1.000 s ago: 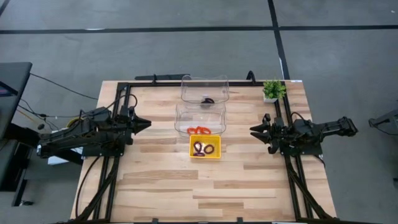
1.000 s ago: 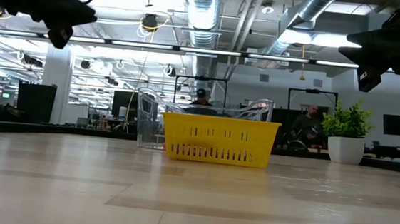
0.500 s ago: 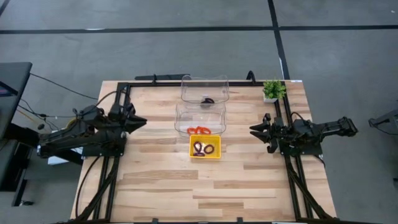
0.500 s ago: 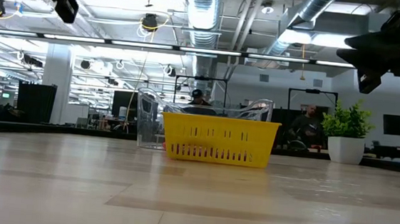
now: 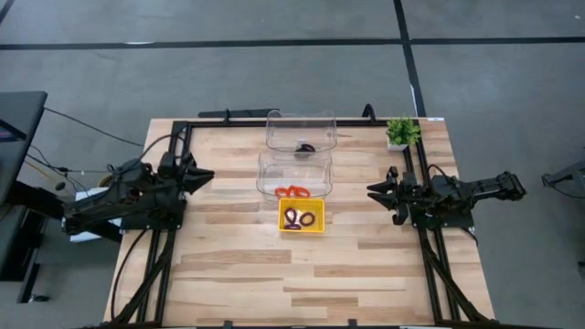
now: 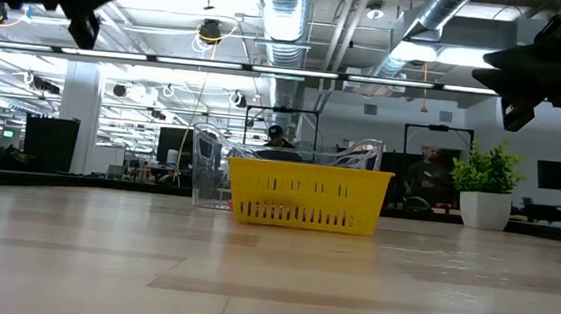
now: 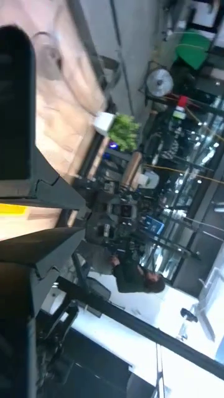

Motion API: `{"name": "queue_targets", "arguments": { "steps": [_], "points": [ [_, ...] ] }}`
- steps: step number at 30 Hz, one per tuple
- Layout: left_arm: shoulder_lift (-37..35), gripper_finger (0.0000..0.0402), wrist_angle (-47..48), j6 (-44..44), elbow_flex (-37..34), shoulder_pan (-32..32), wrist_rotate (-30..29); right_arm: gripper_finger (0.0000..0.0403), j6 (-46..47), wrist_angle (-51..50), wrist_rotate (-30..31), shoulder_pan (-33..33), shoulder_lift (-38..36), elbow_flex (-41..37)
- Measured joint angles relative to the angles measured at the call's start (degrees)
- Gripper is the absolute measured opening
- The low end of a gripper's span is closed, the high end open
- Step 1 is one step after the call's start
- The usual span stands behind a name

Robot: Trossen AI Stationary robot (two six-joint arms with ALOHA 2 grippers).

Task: Sort spring keychains
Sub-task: Return to Home Position

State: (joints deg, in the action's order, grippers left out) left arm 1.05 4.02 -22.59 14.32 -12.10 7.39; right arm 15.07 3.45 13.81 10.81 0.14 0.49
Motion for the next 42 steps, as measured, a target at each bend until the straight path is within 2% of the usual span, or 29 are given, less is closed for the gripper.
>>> {"name": "queue_targets", "arguments": {
  "steps": [13, 18, 23, 30, 42],
  "points": [
    [-1.0, 0.0058, -1.1, -3.2, -9.8, 0.2, -0.3, 0.0107, 0.7, -0.7, 0.0, 0.0, 0.0, 0.0],
    [-1.0, 0.0058, -1.9, -1.6, -12.5, 0.2, -3.5, 0.0107, 1.5, -1.0, -1.5, 0.4, 0.3, 0.0],
    [-1.0, 0.0058, -2.5, -0.4, -12.9, 0.2, -7.1, 0.0107, 1.0, -1.1, -2.3, 1.5, 0.3, 0.0],
    [-1.0, 0.0058, -2.6, -5.0, -12.9, 0.2, -4.9, 0.0107, 1.0, -1.1, -2.1, 1.6, 0.3, 0.0],
    [-0.2, 0.0058, -3.2, -4.5, -12.9, 0.2, -4.8, 0.0107, 1.0, -1.2, -2.0, 1.6, 0.3, 0.0]
  ]
}}
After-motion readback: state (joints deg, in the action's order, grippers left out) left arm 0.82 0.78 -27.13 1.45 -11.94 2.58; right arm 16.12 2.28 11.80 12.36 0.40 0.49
